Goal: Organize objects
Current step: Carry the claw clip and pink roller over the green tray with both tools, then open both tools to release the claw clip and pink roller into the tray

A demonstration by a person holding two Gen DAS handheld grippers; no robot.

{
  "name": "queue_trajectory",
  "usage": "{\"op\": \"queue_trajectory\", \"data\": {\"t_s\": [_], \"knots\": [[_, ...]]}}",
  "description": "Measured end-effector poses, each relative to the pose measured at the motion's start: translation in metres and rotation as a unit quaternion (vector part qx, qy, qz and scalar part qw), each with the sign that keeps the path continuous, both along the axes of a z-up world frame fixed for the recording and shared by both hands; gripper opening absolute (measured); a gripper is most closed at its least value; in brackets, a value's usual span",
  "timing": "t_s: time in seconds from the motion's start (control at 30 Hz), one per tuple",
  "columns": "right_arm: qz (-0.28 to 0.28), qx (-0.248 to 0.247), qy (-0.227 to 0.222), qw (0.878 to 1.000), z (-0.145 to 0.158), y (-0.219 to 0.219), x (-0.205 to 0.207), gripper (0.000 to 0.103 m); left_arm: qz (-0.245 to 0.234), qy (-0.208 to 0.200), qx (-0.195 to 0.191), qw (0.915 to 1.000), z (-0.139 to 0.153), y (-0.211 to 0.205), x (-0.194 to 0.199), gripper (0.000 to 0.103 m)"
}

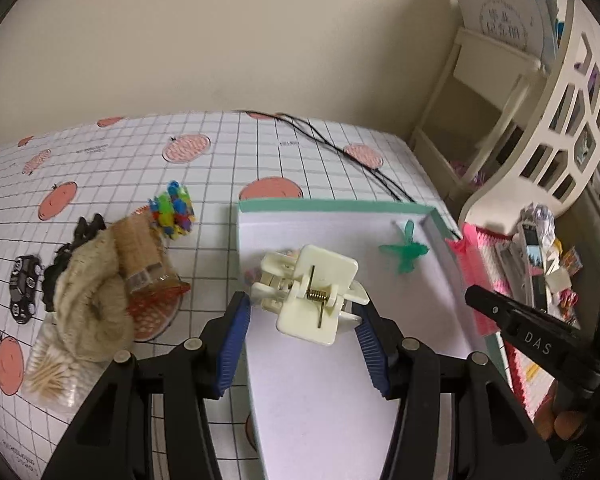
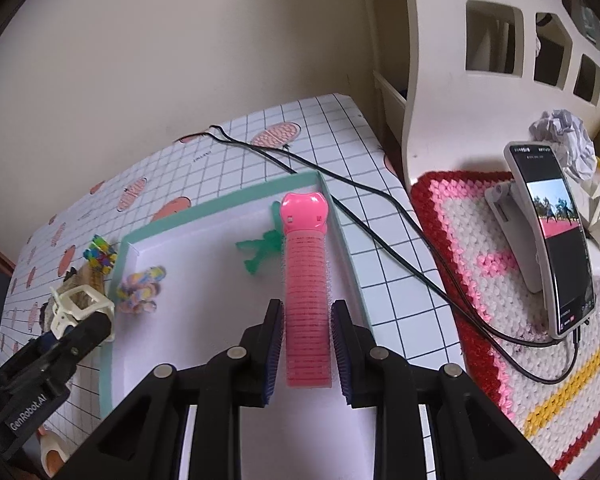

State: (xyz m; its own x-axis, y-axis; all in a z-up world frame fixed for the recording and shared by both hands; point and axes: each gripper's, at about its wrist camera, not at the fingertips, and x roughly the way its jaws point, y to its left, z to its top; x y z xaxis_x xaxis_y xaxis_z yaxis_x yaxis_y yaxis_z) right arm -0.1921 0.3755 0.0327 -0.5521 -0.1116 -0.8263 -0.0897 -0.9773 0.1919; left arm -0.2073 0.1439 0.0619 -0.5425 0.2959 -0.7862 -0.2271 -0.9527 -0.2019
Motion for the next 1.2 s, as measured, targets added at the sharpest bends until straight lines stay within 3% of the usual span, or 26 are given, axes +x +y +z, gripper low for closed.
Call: {"op": "queue_trajectory", "data": {"t_s": [0.53, 1.2], "knots": [[0.001, 0.001, -0.020, 1.000, -0.015, 0.001, -0.005, 0.026, -0.006, -0.039, -0.009, 0.9992, -0.032, 0.016, -0.002, 0.055], [0.003, -0.006, -0.030, 1.000, -0.021, 0.000, -0.006, 0.028, -0.009, -0.055, -0.003, 0.9985, -0.037, 0.020, -0.004, 0.055]]}}
